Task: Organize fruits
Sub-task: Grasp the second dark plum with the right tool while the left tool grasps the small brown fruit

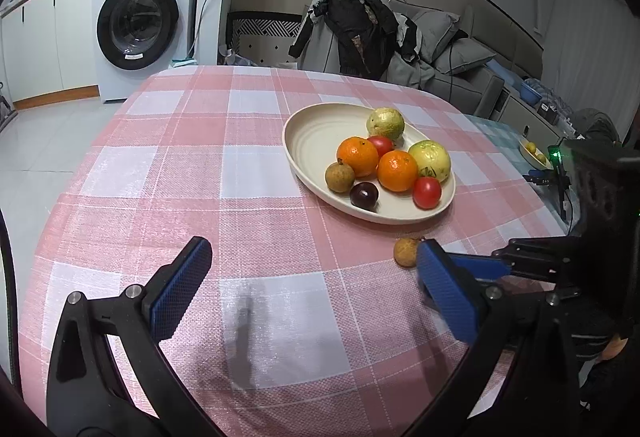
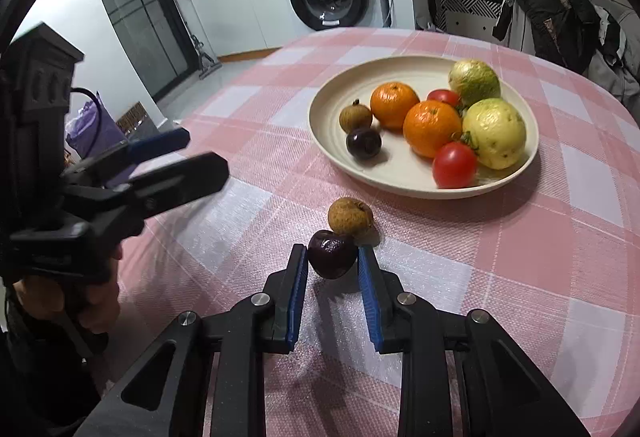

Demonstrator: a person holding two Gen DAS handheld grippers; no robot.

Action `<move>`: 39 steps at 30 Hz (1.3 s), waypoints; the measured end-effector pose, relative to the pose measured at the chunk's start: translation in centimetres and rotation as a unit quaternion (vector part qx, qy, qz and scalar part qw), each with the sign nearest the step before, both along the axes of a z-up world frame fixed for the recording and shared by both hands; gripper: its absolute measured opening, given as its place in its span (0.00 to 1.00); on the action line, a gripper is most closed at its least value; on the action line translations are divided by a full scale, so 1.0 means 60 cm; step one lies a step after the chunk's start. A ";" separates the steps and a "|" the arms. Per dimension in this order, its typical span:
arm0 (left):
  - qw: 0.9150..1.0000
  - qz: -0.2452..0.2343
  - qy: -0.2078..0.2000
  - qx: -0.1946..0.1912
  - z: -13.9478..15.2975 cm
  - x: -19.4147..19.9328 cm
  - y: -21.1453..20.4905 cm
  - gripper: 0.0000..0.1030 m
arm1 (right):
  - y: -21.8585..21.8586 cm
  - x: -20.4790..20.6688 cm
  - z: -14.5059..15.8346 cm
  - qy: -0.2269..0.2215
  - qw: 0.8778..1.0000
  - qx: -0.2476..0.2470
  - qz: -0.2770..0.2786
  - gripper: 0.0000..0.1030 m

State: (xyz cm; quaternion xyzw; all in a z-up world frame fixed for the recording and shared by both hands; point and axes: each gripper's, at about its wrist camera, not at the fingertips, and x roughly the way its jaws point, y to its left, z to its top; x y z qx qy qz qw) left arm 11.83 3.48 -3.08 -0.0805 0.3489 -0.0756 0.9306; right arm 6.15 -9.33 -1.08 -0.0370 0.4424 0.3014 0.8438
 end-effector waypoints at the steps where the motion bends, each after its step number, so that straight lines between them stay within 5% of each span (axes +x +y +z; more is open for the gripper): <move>1: 1.000 -0.001 0.001 0.000 0.000 0.001 -0.002 0.99 | -0.004 -0.002 0.004 -0.003 1.000 0.004 -0.001 0.26; 12: 0.998 -0.041 0.045 0.020 -0.027 0.034 -0.057 0.96 | -0.067 0.002 0.042 -0.044 0.997 0.027 -0.056 0.26; 29: 0.988 -0.131 0.079 0.023 -0.053 0.069 -0.137 0.36 | -0.094 0.005 0.048 -0.047 0.995 0.040 -0.073 0.26; 39: 0.987 -0.133 0.085 0.029 -0.057 0.073 -0.143 0.23 | -0.095 0.006 0.049 -0.045 0.995 0.044 -0.072 0.26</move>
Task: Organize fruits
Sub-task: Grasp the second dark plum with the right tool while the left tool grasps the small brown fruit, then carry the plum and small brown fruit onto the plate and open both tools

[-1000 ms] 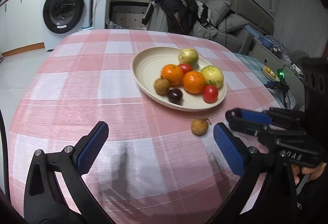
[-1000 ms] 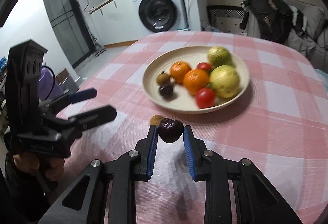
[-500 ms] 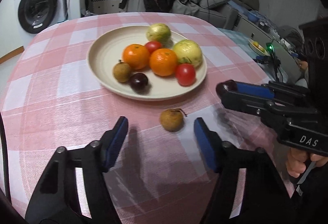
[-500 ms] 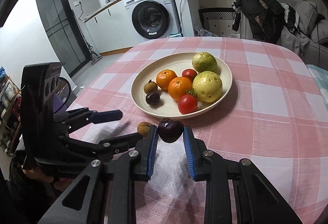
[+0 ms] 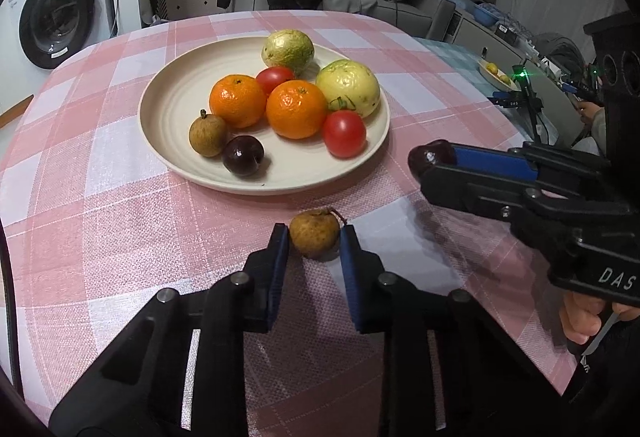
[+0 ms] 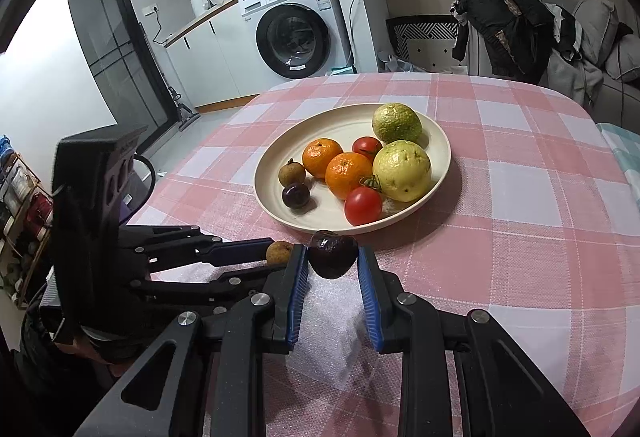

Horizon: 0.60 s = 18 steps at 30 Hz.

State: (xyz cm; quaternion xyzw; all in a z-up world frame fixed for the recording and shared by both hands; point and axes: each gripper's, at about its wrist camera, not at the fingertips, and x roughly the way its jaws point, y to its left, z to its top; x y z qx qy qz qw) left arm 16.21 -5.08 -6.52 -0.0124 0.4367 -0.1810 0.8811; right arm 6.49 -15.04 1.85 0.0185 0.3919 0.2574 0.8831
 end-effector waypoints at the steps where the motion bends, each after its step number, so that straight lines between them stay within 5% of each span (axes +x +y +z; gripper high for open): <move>1: 1.000 0.000 -0.001 0.002 0.000 -0.001 0.000 0.23 | 0.000 0.000 0.000 -0.001 1.000 0.000 0.000 0.26; 18: 0.998 0.031 -0.053 -0.018 0.060 -0.016 0.046 0.22 | -0.006 0.000 0.008 -0.006 1.000 0.005 -0.006 0.26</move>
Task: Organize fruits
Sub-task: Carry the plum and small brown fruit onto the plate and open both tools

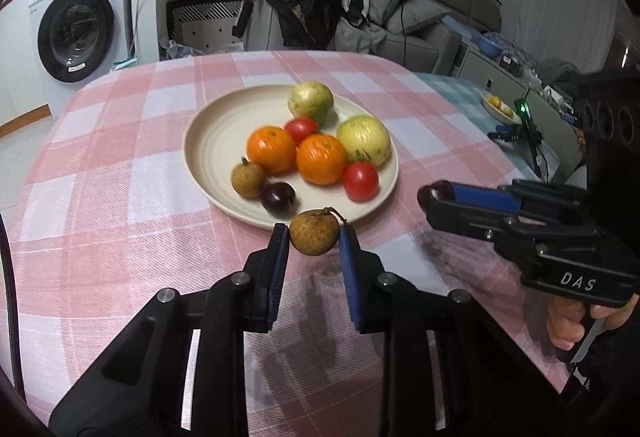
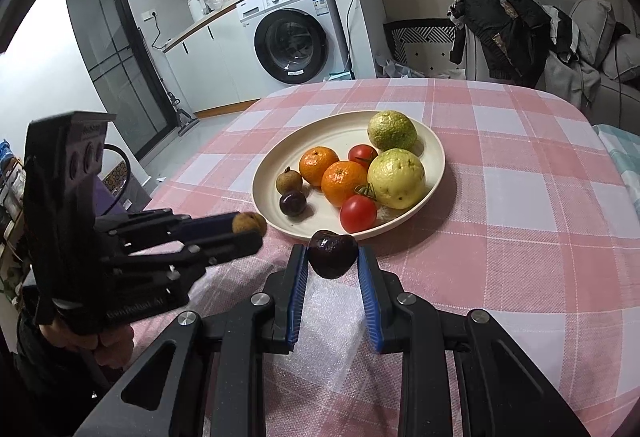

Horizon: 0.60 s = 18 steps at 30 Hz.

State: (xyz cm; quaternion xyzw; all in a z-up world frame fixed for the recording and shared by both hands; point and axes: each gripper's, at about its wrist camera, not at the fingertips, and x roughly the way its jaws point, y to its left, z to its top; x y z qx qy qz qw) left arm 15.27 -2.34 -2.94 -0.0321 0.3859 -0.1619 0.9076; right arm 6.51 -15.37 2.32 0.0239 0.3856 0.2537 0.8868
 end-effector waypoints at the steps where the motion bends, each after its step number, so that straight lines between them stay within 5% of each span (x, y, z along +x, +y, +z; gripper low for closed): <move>1: 1.000 0.003 -0.002 -0.001 0.003 0.001 0.004 0.22 | 0.000 0.001 0.000 0.000 1.000 0.000 0.000 0.26; 18: 1.000 0.007 -0.012 -0.006 0.012 0.009 0.002 0.22 | 0.014 0.016 -0.004 0.004 1.000 0.008 0.005 0.26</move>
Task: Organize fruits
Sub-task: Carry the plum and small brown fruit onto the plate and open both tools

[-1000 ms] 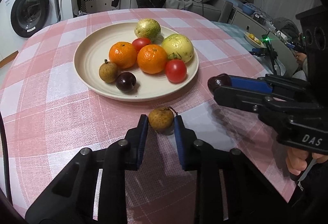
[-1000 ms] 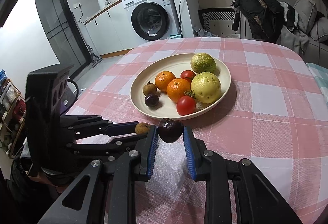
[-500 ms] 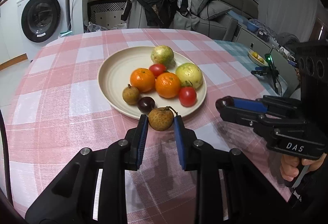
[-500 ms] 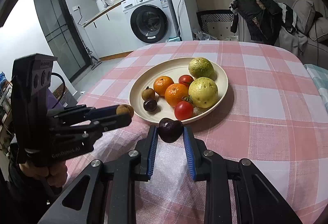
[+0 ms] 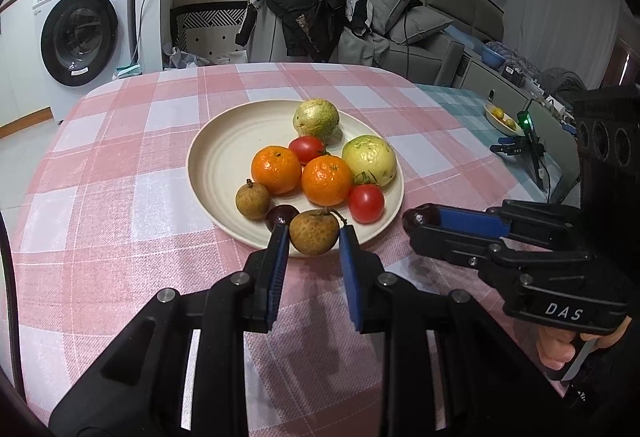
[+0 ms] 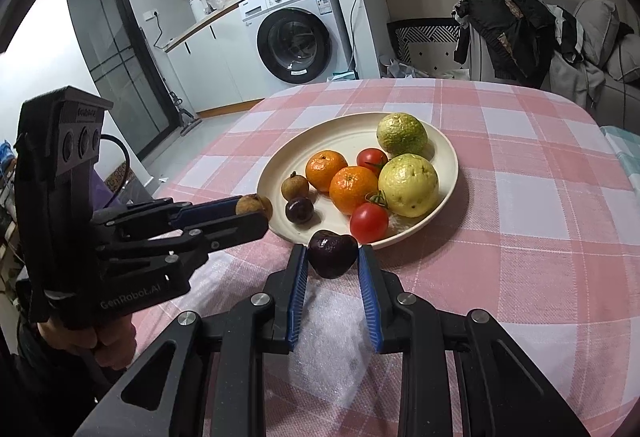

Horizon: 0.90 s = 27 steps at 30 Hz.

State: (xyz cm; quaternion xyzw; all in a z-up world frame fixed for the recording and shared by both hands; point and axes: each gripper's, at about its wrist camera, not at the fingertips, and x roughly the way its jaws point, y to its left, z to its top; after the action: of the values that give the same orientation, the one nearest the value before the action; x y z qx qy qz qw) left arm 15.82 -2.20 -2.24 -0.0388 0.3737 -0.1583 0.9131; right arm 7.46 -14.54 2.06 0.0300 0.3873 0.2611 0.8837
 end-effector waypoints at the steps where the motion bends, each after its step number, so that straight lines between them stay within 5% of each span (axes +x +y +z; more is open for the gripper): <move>1: 1.000 -0.001 0.000 -0.001 0.000 0.002 -0.001 0.22 | 0.001 0.002 -0.001 0.002 1.000 0.002 0.000 0.26; 27: 1.000 -0.008 0.010 0.010 -0.029 0.049 -0.019 0.23 | 0.031 0.026 -0.009 0.000 1.000 -0.012 -0.003 0.26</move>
State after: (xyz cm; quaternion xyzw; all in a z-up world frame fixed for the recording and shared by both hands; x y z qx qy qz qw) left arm 18.75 -3.32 -4.01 -0.0278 0.3851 -0.1615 0.9082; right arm 9.02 -12.66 1.50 0.0202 0.3908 0.2537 0.8846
